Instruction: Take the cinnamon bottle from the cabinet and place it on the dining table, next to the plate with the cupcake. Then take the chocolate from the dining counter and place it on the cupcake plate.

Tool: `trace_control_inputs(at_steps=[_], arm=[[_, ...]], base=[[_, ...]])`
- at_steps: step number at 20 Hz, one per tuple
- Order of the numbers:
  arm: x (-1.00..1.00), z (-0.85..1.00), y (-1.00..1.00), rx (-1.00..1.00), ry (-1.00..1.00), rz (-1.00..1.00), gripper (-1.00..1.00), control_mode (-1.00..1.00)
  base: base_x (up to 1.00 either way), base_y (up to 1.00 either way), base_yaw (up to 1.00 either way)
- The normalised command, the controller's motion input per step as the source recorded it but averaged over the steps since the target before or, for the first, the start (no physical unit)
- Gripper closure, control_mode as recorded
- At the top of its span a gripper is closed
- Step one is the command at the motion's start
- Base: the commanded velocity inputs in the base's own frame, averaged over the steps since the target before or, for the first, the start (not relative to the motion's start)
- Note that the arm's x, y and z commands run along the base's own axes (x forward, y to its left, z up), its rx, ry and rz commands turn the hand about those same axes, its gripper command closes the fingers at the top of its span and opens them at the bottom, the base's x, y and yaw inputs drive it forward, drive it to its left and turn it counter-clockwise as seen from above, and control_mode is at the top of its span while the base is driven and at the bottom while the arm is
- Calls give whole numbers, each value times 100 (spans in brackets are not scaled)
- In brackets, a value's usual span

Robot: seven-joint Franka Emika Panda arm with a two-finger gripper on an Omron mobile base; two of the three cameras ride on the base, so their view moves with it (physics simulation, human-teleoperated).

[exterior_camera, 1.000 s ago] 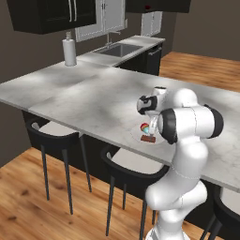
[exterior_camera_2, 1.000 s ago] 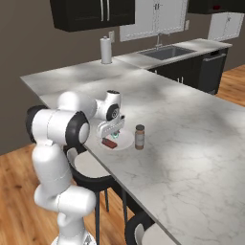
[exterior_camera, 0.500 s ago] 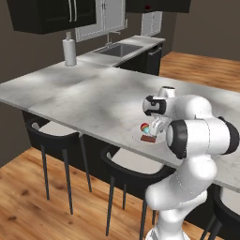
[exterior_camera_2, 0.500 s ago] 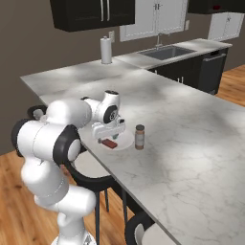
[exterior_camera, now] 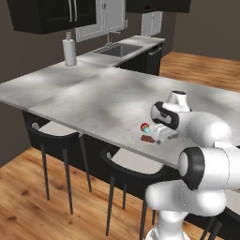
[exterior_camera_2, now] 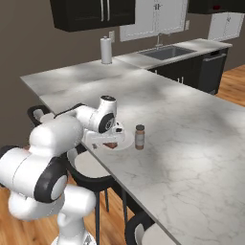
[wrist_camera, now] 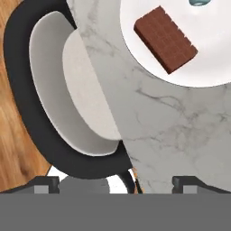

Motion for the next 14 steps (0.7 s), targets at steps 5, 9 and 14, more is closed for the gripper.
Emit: trace_control_inputs(at_steps=[5, 9, 14], arm=[[-65, 9, -3, 0, -9, -30, -100, -100], [-62, 13, -6, 0, -16, -28, -100, -100], [-63, 9, -4, 0, -21, -29, -100, -100]], base=[[0, 0, 0], [0, 0, 0], [0, 0, 0]])
